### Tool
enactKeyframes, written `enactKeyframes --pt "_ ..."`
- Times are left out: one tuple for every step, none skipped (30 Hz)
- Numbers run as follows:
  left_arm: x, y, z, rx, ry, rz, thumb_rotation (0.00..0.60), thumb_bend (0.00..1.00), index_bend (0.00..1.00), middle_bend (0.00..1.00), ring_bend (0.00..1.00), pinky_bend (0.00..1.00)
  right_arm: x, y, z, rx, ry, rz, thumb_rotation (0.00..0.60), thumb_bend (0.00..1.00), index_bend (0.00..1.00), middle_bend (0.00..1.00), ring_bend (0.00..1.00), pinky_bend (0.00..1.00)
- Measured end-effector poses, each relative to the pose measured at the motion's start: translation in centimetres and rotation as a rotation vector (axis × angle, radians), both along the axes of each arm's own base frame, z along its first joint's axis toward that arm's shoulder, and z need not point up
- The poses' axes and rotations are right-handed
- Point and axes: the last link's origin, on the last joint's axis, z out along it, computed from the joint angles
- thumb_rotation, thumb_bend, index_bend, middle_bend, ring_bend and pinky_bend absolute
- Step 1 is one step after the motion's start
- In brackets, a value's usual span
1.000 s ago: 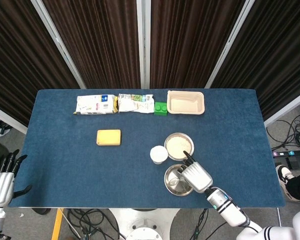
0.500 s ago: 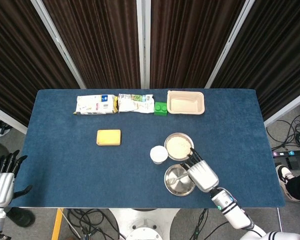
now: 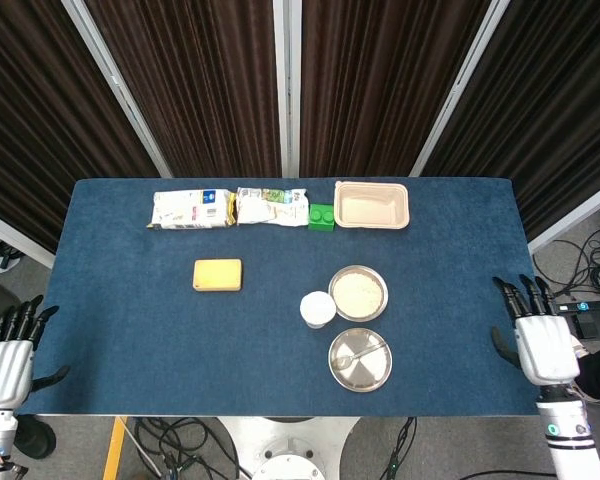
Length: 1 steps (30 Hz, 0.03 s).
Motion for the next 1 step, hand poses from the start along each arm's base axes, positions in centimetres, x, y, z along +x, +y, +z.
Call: enactKeyframes --pt "0.08 0.08 -0.05 0.000 -0.002 -0.001 0.600 0.12 0.22 0.14 0.07 0.05 -0.21 0.37 0.45 -0.011 -0.013 -0.011 0.600 0.33 0.08 0.18 0.04 0.00"
